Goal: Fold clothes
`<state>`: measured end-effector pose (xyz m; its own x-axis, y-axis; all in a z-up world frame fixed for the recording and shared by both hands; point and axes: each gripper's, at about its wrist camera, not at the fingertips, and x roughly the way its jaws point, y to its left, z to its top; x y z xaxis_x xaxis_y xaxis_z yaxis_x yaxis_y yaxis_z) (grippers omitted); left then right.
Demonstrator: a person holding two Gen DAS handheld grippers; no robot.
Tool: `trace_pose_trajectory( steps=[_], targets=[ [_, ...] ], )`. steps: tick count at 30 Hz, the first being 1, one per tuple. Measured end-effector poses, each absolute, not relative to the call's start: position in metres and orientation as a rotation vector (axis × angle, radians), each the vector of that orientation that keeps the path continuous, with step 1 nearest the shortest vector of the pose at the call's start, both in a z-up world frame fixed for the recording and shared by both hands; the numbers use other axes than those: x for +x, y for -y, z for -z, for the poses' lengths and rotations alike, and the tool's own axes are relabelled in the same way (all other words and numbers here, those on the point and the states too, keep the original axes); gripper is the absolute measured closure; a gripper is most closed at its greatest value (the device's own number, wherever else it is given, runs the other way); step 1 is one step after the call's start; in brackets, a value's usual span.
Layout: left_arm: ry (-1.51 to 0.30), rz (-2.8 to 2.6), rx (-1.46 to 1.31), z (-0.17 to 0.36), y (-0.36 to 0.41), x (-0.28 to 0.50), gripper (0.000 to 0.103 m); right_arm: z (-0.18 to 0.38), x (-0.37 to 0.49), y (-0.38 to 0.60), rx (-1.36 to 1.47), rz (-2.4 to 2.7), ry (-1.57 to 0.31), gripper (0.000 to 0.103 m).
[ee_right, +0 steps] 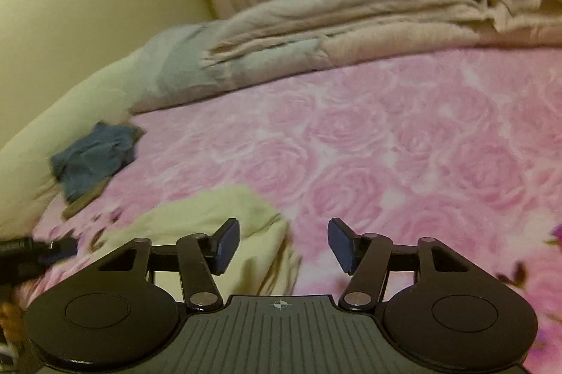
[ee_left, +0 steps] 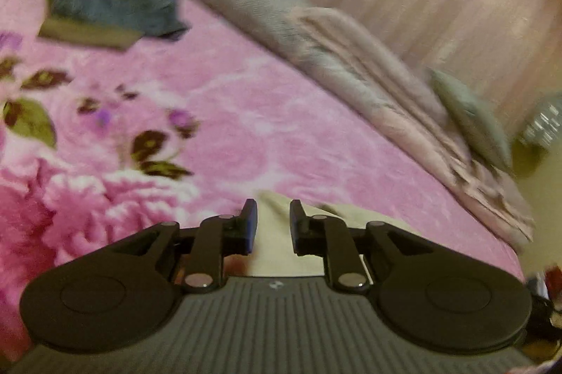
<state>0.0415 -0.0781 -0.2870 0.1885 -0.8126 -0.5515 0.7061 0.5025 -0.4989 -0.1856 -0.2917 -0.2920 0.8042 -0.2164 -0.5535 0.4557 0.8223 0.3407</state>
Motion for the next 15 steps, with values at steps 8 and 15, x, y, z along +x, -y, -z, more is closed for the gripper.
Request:
trace_pose_trajectory(
  steps=[8,15],
  targets=[
    [-0.785,1.162,0.218,0.302,0.092,-0.058,0.088,0.29,-0.203,0.219,0.273,0.274,-0.58,0.069],
    [-0.794,1.081,0.283,0.321,0.097,-0.064,0.084,0.32,-0.184,0.219,0.165,0.314,-0.723,0.069]
  ],
)
